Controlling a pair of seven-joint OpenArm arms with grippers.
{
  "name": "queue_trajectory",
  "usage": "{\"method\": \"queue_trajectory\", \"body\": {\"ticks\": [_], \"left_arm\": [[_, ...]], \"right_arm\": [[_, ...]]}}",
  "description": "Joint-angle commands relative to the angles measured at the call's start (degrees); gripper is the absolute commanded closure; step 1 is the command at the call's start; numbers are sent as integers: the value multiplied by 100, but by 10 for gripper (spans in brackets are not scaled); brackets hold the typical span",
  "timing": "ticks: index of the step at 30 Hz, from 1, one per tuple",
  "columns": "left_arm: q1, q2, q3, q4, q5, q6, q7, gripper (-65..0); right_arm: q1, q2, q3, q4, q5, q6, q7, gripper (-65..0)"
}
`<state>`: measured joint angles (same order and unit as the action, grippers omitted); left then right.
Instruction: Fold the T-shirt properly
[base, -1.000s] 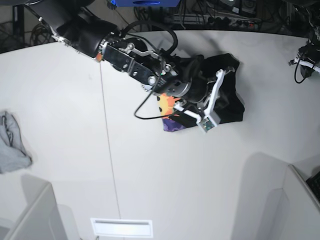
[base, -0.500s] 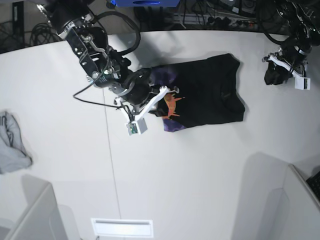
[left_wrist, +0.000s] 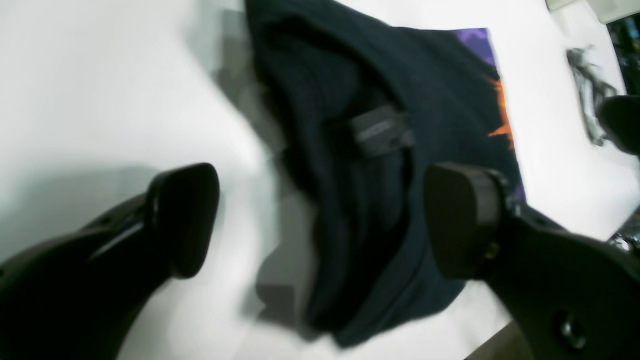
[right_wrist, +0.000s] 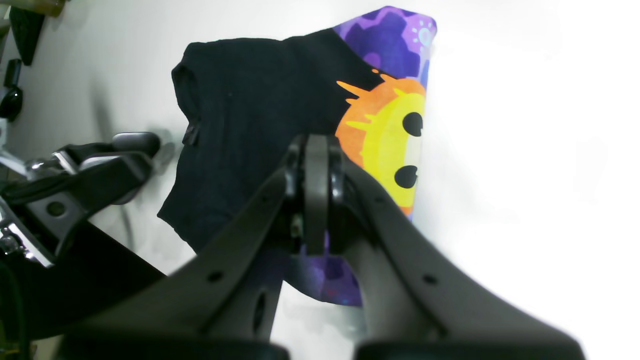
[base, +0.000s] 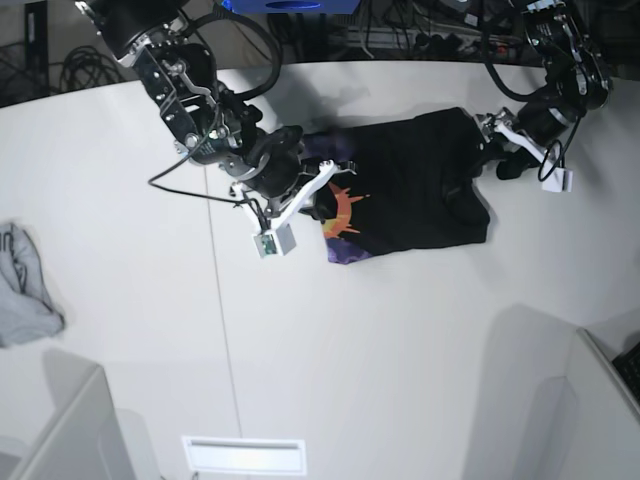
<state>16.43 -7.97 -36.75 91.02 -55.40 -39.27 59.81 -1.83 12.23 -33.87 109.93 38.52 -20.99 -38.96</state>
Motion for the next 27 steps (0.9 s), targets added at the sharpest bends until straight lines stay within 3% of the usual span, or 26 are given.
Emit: {"method": "queue_trajectory", "body": {"ticks": [1,4,9,12,18,22,27], "left_arm": [[-56,-60,93,45,-21,80,-87,-624],[-258,36,401,-96,199,458,-87,-624],[-399,159,682,-148,841,590,-95,-601],[-407,177,840,-157,1280,590,-95,-472],[-469,151,893,-148,1817,590,-60,-166],[-680,-69,1517,-298,2265,590,-60,-3],[-996,-482,2554,-447,2731,590,-51,0]], "right_arm": [[11,-5,15,124,29,47,85,0],[-15,-5,33,124,29,47,85,0],[-138,109,68,124,20,47,129,0],[-174,232,77,124,20,38,147,0],[-552,197,868,124,29,38,147,0],[-886,214,1448,247,47,47,147,0],[-1325,223,2178,440,47,47,147,0]]}}
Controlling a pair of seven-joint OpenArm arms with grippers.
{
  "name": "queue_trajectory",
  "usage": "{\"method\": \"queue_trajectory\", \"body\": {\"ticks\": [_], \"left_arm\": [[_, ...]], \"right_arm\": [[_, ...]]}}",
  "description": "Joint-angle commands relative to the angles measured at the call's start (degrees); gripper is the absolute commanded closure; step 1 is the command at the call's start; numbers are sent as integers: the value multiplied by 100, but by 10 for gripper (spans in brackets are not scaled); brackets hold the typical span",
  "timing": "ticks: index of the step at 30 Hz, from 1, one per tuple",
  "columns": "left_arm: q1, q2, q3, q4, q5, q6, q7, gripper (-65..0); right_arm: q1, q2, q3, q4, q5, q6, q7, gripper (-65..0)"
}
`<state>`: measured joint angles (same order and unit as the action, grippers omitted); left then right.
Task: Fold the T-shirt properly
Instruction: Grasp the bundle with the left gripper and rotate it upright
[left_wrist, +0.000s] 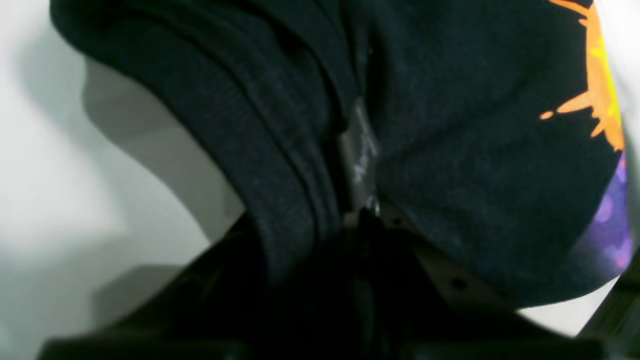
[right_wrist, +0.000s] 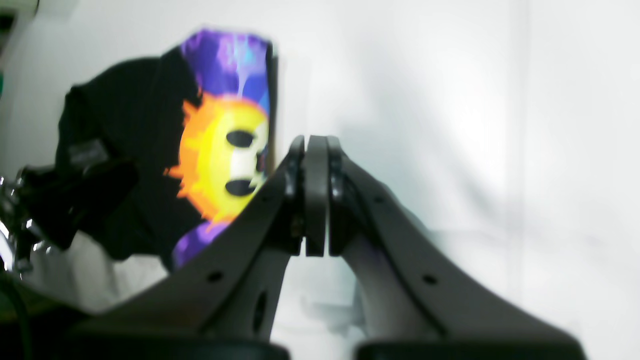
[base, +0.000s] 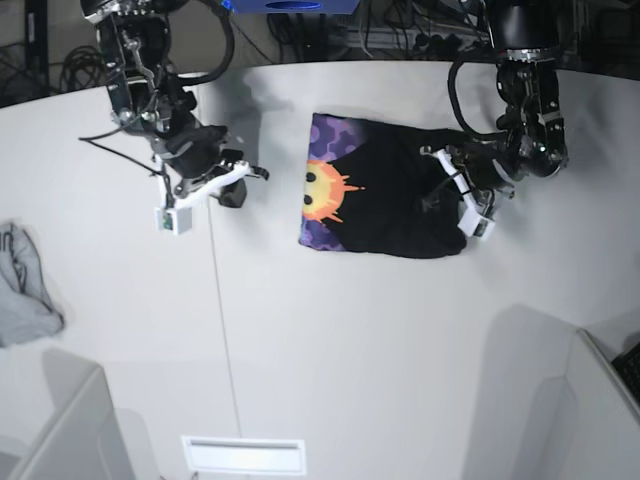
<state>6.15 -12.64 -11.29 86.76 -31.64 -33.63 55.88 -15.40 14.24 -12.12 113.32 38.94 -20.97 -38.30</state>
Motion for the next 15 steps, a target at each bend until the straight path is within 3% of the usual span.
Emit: {"method": "queue_trajectory", "body": {"ticks": [1,9,15], "left_arm": [[-31,-94,263,-21,443,26,333,0],[-1050,-489,2892,-21,1524,26,316,0],[-1727,-489,4096,-21,2263,-9,307,0]], "right_arm": [[-38,22,161,101,5,44,81,0],[-645,-22,1489,101,14,44,81,0],[-952,-39,2122,101,14,44,81,0]]}}
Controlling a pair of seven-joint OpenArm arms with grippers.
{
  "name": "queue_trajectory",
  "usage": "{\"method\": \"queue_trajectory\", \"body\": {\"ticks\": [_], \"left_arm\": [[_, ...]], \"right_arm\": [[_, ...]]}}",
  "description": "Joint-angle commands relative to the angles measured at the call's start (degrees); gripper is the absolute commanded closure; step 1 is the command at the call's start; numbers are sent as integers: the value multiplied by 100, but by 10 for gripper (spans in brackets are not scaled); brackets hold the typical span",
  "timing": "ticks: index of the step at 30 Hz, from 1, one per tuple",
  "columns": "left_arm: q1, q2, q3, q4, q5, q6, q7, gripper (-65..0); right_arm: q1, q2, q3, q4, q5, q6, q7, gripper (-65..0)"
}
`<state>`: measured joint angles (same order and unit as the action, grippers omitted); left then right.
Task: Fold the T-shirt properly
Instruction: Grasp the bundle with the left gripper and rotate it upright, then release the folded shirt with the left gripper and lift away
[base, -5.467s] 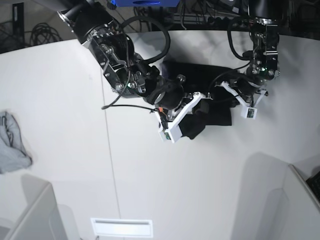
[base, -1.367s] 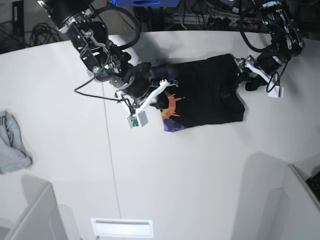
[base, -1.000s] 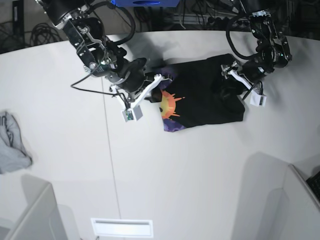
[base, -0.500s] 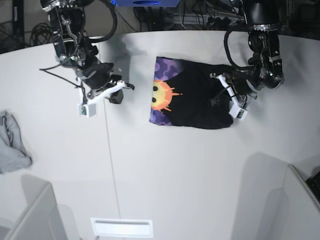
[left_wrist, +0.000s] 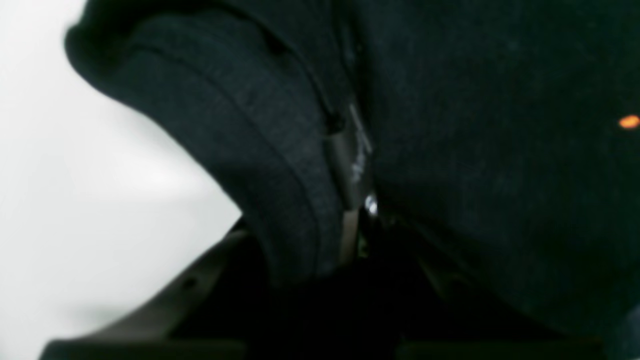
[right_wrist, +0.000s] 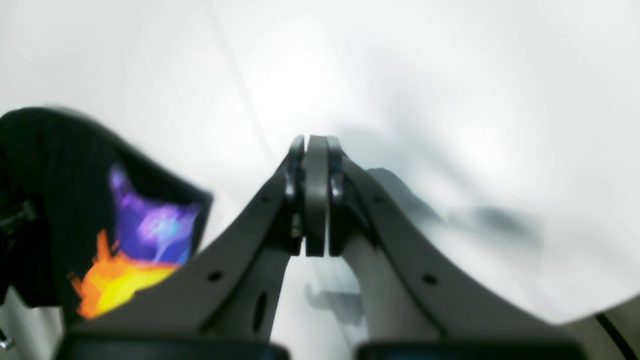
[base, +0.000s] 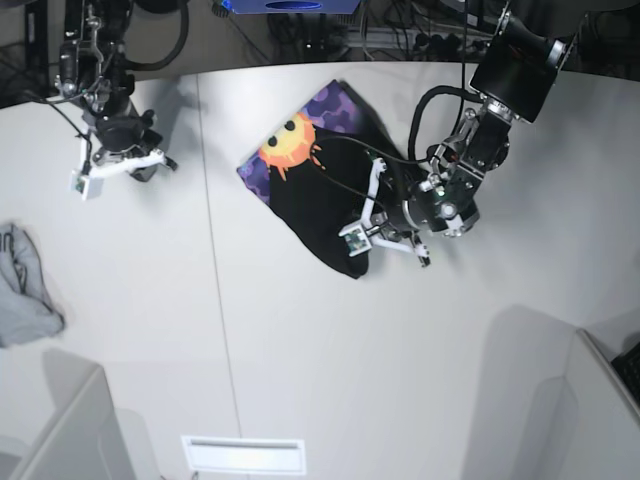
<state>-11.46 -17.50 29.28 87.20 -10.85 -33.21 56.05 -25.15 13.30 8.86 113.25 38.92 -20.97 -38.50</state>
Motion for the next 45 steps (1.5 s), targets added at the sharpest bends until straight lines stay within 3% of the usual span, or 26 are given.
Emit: {"method": "queue_trajectory", "body": {"ticks": [1,5,8,17,29,32,45], "left_arm": [[-115,-13,329,-65,246,-50,289,0],[-687,-127,1384,-65,219,-85,263,0],[-1029,-171,2079,-82,263,-340,-141,0],[-1574,-189,3072,-742,263,-402,-1109,0],[-1768,57,3723,-733,483,-402,-1284,0],[-1750,93,3740,-786,720,-411,-1522,0],[-1733,31,3679,-733,729,-411,-1513,0]], "right_arm": [[-13,46,94,108,16,44,101,0],[-215,-253,613,108,7,44,101,0],[-373,-420,894,108,-2,53,101,0],[-558,-605,903,90,-19,53,101,0],[-435,-657,885,73,-19,53,101,0],[-400,-657,885,73,-19,53,101,0],[-277,-657,876,64,-19,53,101,0]]}}
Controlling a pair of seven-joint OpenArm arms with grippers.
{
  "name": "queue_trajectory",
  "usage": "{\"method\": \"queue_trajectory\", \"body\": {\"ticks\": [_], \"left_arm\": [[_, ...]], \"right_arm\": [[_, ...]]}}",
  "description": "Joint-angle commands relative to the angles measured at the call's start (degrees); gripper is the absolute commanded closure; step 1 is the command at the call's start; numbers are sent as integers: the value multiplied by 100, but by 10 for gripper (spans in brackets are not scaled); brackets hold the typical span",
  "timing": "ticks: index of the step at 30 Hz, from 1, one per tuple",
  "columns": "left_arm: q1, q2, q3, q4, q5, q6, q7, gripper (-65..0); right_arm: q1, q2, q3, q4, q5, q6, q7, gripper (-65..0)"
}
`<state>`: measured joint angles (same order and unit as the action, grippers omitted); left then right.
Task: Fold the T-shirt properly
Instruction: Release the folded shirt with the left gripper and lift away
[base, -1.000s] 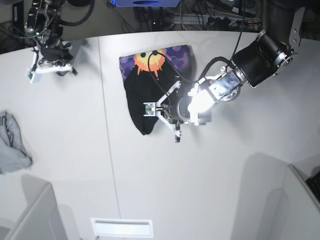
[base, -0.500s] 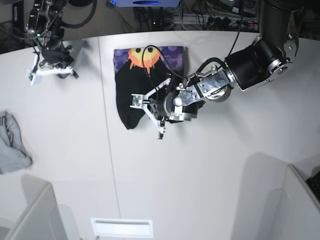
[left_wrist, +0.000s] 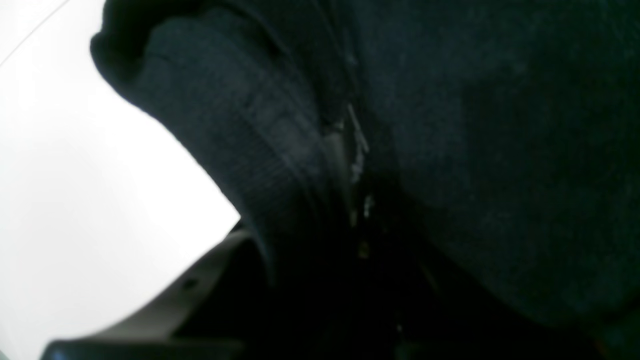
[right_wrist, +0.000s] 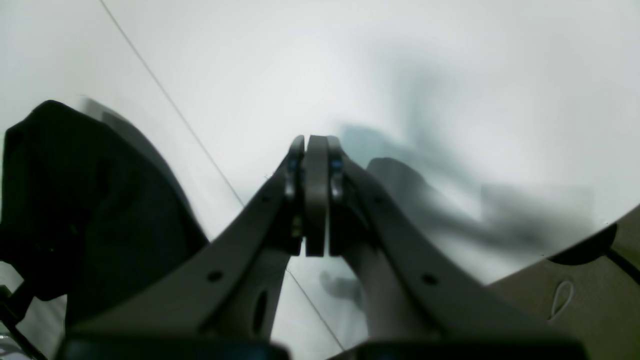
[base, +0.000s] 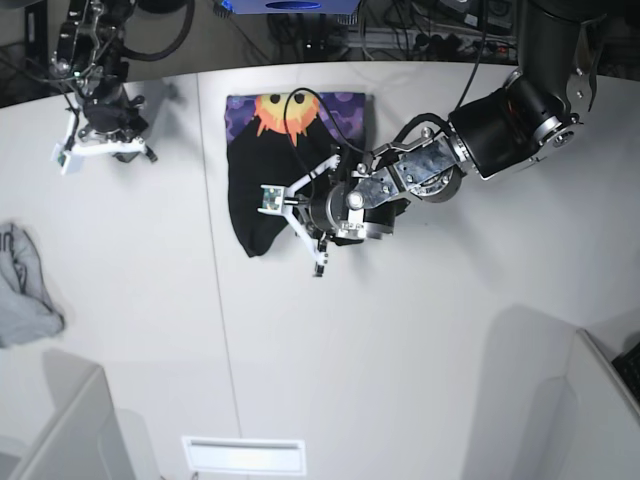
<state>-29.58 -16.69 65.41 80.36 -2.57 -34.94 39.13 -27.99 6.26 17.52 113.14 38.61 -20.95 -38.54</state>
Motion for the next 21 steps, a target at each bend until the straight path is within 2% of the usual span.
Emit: {"method": "queue_trajectory", "body": {"ticks": [1,11,12,17,19,21], "left_arm": [[88,-94,66,-49,-99,-238,179,0],[-158,-111,110,-66,-38,-238,188,0],[-167,-111,66,-75,-38,-238,188,-21],[-457,-94,57,-49,-38,-238,188,-357],[-598,-76,48,-14,-64,-238,188,-446],[-712,-76,31,127,-99,-238,188,-502]], "right_arm": [[8,46,11,75,11,51,105,0],[122,46,11,75,11,51,87,0],[122,46,11,75,11,51,87,0],[131,46,11,75,11,51,96,0],[131,46,2,75,11,51,96,0],[131,46,2,75,11,51,96,0]]}}
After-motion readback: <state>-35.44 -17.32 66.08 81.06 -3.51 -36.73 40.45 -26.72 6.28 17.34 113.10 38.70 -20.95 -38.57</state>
